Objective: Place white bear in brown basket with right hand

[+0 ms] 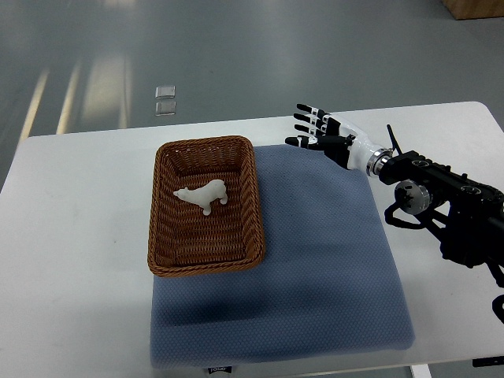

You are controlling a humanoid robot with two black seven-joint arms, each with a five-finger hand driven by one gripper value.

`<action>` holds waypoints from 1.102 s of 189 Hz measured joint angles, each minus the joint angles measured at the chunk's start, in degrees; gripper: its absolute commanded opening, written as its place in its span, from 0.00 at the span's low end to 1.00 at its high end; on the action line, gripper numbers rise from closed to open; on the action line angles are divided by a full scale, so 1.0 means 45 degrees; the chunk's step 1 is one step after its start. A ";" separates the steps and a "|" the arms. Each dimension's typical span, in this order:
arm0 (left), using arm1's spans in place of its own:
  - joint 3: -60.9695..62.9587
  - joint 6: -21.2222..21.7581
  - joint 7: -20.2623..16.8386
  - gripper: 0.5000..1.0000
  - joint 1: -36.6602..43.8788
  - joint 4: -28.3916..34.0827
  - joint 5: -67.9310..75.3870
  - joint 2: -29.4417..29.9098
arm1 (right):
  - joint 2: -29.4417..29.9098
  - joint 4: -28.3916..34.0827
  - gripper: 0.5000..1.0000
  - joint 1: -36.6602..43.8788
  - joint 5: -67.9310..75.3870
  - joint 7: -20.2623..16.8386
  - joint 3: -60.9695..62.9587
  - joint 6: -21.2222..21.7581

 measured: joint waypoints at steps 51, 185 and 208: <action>0.0000 0.0000 0.0000 1.00 -0.0001 0.0001 0.0000 0.0000 | 0.0022 -0.0001 0.89 -0.0266 0.0299 -0.0001 0.1573 0.0101; 0.0000 -0.0001 0.0000 1.00 0.0002 0.0007 0.0000 0.0000 | 0.0057 0.0096 0.89 -0.0534 0.0316 -0.0017 0.2208 0.0648; 0.0000 -0.0001 0.0000 1.00 0.0002 0.0006 0.0000 0.0000 | 0.0065 0.0096 0.89 -0.0533 0.0317 -0.0018 0.2199 0.0648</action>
